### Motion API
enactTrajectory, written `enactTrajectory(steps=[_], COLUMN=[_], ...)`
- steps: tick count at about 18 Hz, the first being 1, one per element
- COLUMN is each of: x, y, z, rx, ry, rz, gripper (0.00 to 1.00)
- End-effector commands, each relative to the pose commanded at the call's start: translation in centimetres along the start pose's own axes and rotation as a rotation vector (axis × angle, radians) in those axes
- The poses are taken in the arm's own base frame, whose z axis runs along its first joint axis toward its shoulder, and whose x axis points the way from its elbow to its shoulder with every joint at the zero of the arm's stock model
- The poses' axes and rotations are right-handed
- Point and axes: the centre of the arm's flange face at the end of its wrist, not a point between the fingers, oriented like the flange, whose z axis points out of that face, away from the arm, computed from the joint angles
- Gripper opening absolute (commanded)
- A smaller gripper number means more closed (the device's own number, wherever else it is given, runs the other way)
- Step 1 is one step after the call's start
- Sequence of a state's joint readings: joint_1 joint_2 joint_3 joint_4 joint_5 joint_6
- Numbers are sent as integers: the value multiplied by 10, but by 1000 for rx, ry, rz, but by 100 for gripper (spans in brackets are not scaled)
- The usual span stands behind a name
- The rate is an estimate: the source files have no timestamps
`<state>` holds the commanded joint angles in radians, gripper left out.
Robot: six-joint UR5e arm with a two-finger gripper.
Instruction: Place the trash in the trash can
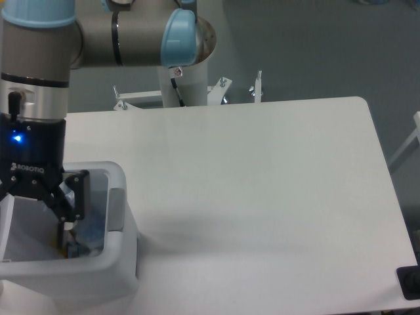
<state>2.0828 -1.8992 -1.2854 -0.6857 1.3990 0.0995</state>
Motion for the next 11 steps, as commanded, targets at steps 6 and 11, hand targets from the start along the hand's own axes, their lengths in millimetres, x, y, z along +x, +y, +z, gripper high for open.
enactTrajectory(steps=[6, 11], x=[-114, -189], y=[2, 20], z=[-22, -60], rx=[-67, -298], ry=[-297, -360], rz=[82, 319], gripper=[100, 100])
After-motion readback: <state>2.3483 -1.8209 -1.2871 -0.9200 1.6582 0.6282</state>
